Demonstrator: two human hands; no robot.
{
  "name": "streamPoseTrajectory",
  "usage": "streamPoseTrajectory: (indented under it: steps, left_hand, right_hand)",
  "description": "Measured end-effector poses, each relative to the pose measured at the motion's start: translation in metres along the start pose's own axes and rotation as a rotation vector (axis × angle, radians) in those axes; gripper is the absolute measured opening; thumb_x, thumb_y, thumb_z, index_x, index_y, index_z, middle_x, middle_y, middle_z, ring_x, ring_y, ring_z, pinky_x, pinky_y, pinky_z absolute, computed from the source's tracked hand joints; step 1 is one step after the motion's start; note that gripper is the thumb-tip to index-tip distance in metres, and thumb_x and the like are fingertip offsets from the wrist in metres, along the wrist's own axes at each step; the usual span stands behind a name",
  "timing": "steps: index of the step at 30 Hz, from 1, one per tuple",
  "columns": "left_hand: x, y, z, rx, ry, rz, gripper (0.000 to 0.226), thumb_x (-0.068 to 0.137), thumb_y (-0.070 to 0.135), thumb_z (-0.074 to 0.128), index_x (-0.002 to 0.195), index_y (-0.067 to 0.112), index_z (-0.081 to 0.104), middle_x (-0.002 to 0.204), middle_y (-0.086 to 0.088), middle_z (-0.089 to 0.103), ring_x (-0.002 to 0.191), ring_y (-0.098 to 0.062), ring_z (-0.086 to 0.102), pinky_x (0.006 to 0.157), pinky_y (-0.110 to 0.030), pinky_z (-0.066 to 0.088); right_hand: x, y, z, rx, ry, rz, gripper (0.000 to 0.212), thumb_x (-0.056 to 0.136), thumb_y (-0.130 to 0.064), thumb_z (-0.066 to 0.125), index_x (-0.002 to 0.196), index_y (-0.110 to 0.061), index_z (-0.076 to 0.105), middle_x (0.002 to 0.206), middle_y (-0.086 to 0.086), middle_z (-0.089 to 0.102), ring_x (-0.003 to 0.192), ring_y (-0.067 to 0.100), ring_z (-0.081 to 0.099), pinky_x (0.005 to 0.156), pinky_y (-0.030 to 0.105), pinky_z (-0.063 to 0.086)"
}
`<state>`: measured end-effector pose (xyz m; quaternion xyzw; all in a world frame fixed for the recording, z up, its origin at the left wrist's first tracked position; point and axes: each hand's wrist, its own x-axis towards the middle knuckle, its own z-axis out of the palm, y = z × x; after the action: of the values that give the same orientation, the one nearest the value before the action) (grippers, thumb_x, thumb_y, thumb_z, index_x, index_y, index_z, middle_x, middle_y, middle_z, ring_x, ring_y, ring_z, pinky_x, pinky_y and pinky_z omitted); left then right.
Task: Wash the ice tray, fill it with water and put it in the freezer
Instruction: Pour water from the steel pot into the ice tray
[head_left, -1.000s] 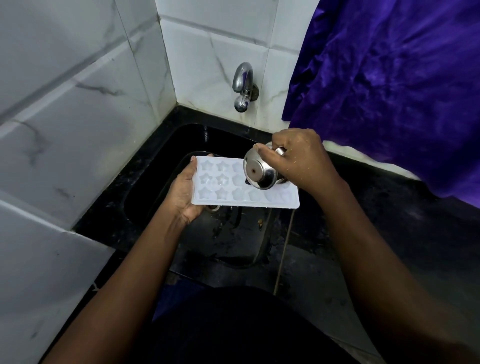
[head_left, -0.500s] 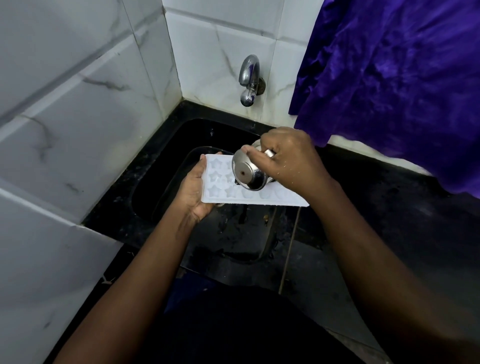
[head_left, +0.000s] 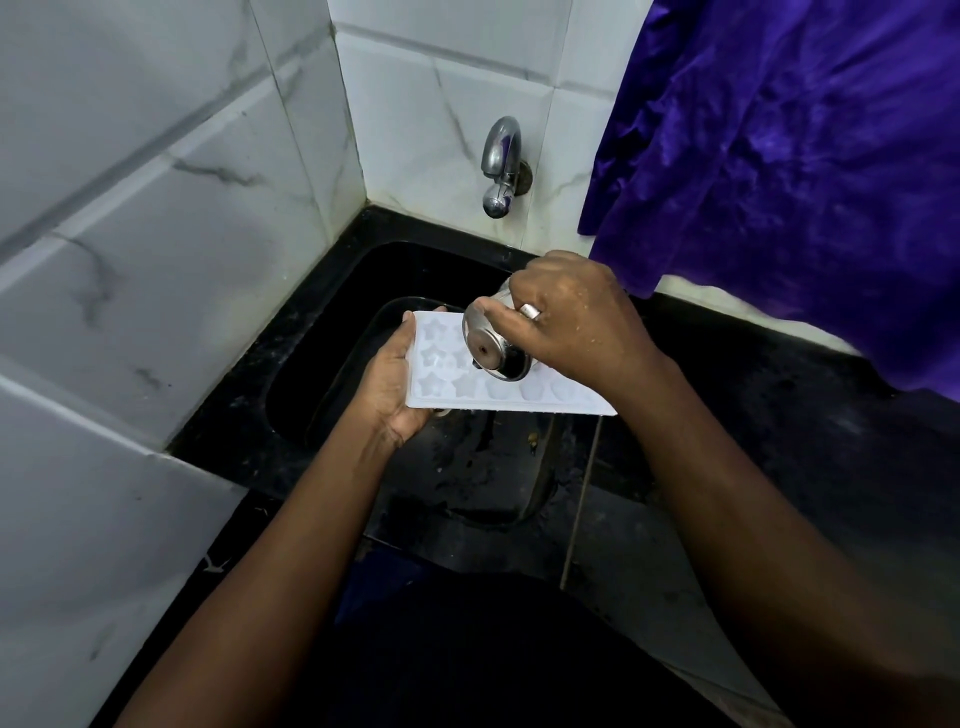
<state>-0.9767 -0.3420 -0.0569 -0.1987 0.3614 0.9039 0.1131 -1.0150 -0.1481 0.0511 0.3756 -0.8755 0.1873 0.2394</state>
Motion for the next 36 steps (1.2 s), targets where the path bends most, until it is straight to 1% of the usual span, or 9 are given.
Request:
streamPoseTrajectory:
  steps: [4,8,11,16,21,24,28,32,36]
  left_hand:
    - [-0.001,0.000,-0.001,0.025,0.016,0.000,0.055,0.110,0.057,0.042,0.120,0.016,0.078,0.123,-0.017,0.076,0.103,-0.032,0.078,0.087,-0.049,0.062]
    - [-0.005,0.000,0.004,0.039,0.022,-0.023,0.069,0.112,0.057,0.034,0.094,0.019,0.088,0.114,-0.015,0.080,0.095,-0.030,0.080,0.079,-0.048,0.060]
    - [-0.006,0.001,0.008,0.021,0.006,-0.039,0.066,0.111,0.058,0.035,0.106,0.015,0.085,0.118,-0.019,0.078,0.096,-0.033,0.080,0.073,-0.047,0.064]
    - [-0.010,0.003,0.019,-0.006,0.003,-0.062,0.060,0.111,0.058,0.033,0.125,0.011,0.069,0.112,-0.018,0.080,0.091,-0.032,0.081,0.068,-0.046,0.066]
    - [-0.008,0.004,0.016,0.011,0.012,-0.052,0.059,0.113,0.056,0.032,0.122,0.010,0.069,0.108,-0.015,0.081,0.092,-0.029,0.081,0.071,-0.041,0.066]
    - [-0.007,0.005,0.014,0.035,0.021,-0.052,0.059,0.112,0.057,0.034,0.121,0.012,0.071,0.107,-0.015,0.081,0.086,-0.029,0.081,0.062,-0.040,0.065]
    - [-0.004,0.005,0.009,0.028,0.056,-0.058,0.058,0.110,0.060,0.039,0.119,0.014,0.073,0.115,-0.015,0.079,0.094,-0.031,0.080,0.081,-0.046,0.059]
    - [0.000,0.003,0.004,0.031,0.050,-0.082,0.063,0.107,0.064,0.044,0.138,0.015,0.068,0.137,-0.017,0.071,0.118,-0.035,0.073,0.095,-0.051,0.057]
    - [0.000,0.003,0.004,0.041,0.020,-0.074,0.064,0.107,0.065,0.041,0.138,0.016,0.068,0.137,-0.018,0.071,0.113,-0.036,0.074,0.082,-0.050,0.063]
  right_hand:
    - [0.002,0.002,0.002,0.045,0.010,0.045,0.048,0.096,-0.038,0.065,0.062,-0.020,0.037,0.058,-0.011,0.031,0.056,0.013,0.036,0.059,0.028,0.025]
    - [0.007,0.011,-0.003,0.276,0.039,0.220,0.055,0.097,-0.038,0.071,0.058,-0.017,0.039,0.051,-0.011,0.032,0.048,0.007,0.031,0.055,0.028,0.026]
    - [0.012,0.010,-0.007,0.373,0.071,0.291,0.058,0.096,-0.038,0.073,0.056,-0.009,0.044,0.049,0.000,0.036,0.048,0.009,0.030,0.051,0.030,0.027]
    - [0.018,-0.006,0.001,0.273,0.080,0.143,0.054,0.096,-0.035,0.072,0.060,-0.019,0.036,0.053,-0.015,0.027,0.049,0.009,0.031,0.056,0.028,0.025]
    - [0.020,-0.015,0.009,0.146,0.087,0.021,0.050,0.096,-0.034,0.071,0.062,-0.019,0.037,0.056,-0.006,0.034,0.054,0.017,0.038,0.058,0.030,0.028]
    - [0.022,-0.016,0.007,0.107,0.107,-0.028,0.049,0.096,-0.031,0.072,0.063,-0.019,0.038,0.057,-0.005,0.035,0.054,0.017,0.039,0.059,0.030,0.028]
    - [0.025,-0.014,0.003,0.082,0.120,-0.019,0.049,0.096,-0.033,0.071,0.060,-0.016,0.044,0.057,-0.005,0.037,0.054,0.018,0.042,0.061,0.028,0.027]
    - [0.027,-0.010,0.001,0.098,0.139,0.000,0.050,0.096,-0.035,0.071,0.063,-0.020,0.036,0.058,-0.007,0.034,0.056,0.016,0.038,0.061,0.029,0.027]
    - [0.027,-0.004,0.001,0.156,0.146,0.039,0.052,0.096,-0.035,0.071,0.063,-0.020,0.034,0.058,-0.009,0.029,0.055,0.017,0.035,0.058,0.031,0.027]
